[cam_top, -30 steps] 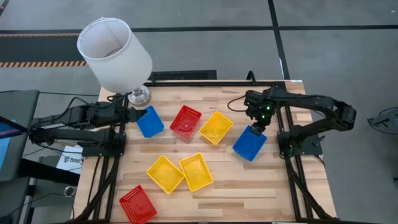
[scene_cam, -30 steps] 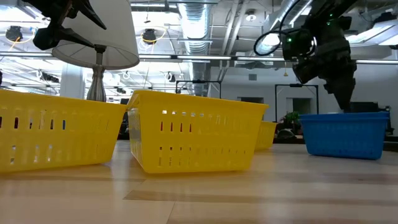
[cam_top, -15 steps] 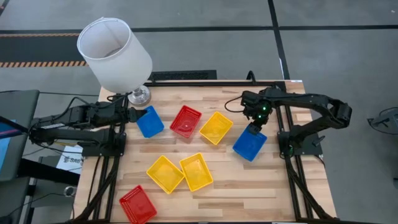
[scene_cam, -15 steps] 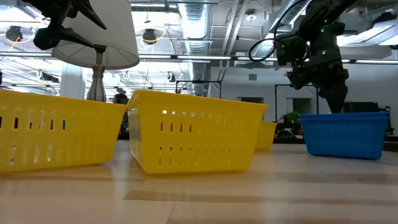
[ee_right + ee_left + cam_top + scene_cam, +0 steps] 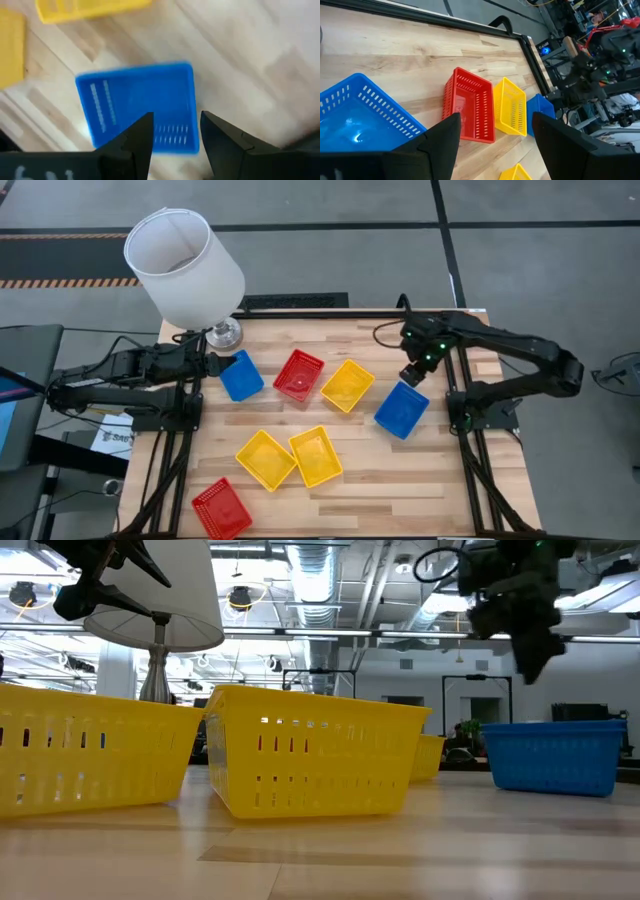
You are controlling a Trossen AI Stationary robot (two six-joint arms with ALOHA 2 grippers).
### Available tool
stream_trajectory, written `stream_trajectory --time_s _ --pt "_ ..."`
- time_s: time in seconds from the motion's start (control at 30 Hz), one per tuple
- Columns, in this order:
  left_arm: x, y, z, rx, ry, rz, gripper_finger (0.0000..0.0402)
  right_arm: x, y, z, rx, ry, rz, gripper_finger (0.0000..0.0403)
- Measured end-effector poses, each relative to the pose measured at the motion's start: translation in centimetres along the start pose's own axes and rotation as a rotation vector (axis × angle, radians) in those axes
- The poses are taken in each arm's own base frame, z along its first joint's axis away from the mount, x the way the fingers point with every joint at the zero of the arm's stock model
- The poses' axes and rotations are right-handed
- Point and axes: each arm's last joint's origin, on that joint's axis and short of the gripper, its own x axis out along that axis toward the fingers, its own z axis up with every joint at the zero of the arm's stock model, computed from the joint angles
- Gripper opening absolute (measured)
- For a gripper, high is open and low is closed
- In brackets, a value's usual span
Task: Stack baskets by color
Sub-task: Stack the bottom blue bin on the middle right blue bin
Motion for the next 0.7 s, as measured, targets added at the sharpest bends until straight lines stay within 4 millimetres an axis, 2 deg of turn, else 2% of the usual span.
stream_trajectory --time_s 0.17,0.37,0.7 --pt "0.0 0.0 0.0 0.0 0.0 0.0 0.0233 -0.6 1.0 -2.4 0.023 0.078 -0.018 0.0179" --pt "0.0 0.0 0.0 0.0 0.0 0.0 0.0233 -0.8 2.9 -4.4 -0.017 0.08 -0.003 0.0172" --pt "0.0 0.0 0.0 -0.001 0.0 0.0 0.0233 2.8 3.5 -6.1 -0.024 0.095 -0.019 0.0162"
